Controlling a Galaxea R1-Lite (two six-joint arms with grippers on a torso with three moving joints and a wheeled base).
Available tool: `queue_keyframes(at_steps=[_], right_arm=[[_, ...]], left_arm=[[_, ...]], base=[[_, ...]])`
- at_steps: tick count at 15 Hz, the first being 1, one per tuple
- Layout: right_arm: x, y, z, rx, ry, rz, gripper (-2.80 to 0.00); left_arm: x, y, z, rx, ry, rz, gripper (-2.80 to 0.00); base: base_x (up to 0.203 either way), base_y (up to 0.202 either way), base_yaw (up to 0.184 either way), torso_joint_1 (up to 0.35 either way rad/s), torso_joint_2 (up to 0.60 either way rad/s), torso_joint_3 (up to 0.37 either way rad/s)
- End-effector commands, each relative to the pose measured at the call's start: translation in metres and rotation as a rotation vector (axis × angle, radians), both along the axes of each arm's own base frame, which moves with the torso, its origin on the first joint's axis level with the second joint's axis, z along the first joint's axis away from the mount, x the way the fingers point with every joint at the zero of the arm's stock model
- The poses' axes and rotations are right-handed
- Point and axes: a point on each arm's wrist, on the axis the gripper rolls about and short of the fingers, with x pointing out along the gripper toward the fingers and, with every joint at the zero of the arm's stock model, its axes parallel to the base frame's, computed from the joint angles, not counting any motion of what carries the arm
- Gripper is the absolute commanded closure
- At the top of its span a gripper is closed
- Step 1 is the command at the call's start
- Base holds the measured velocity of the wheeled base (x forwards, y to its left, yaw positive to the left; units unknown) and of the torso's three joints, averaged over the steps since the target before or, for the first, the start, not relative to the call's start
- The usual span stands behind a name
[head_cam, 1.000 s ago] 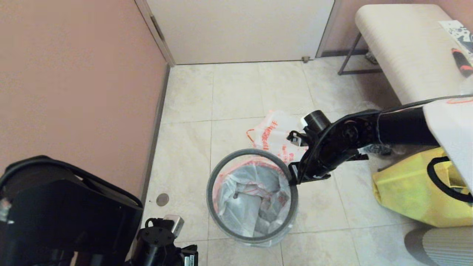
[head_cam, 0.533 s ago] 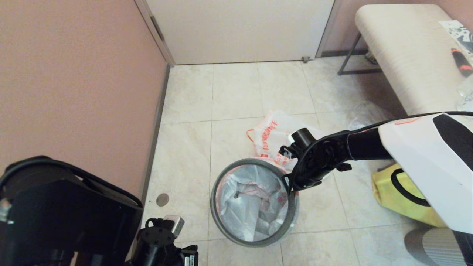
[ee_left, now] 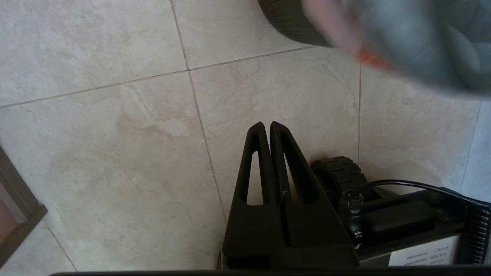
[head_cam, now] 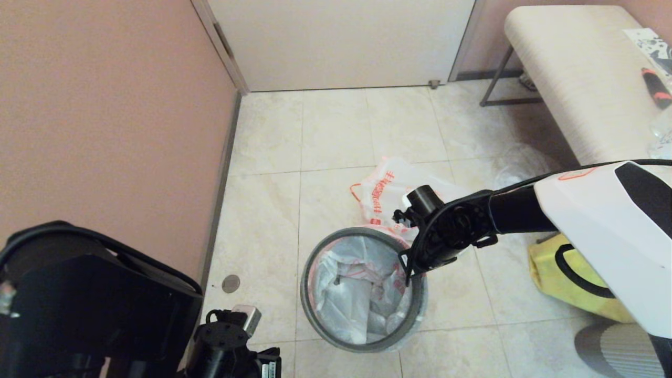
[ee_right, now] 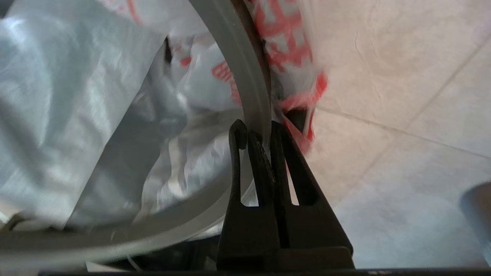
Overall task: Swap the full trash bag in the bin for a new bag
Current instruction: Place the trash can ring on the trash can
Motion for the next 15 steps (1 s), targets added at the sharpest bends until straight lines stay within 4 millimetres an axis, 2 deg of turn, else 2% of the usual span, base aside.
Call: queue_keyframes(at_steps=[1,6,10,13,15], right_arm=[[-0.014,0.005,0.011,-0.025,-0.023,0.004,0.0],[-0.012,0.006,-0.01,-0.13,-0.064,-0.109,0.0],[-0.028,0.013,0.006,-0.112,-0.096,-0.127,0.0],[-0.036,0.019,0.011,-0.092,-0.099,-0.119,0.0],[-0.035,0.018,0.01,-0.097,-0.103,-0.129,0.0]], left_arm=[[0.0,0.0,0.001,-0.007,-0.008,0.001,0.0],[0.001,0.0,0.0,-0.003,-0.003,0.004,0.0],[0.0,0.0,0.0,-0.003,-0.003,0.002,0.0],[0.001,0.0,0.0,-0.003,-0.003,0.004,0.0],[0.001,0.0,-0.001,-0.002,-0.002,0.004,0.0]], base=[[0.0,0.0,0.0,0.0,0.0,0.0],[0.0,0.0,0.0,0.0,0.0,0.0],[0.0,0.0,0.0,0.0,0.0,0.0],[0.0,0.0,0.0,0.0,0.0,0.0],[0.0,0.0,0.0,0.0,0.0,0.0]])
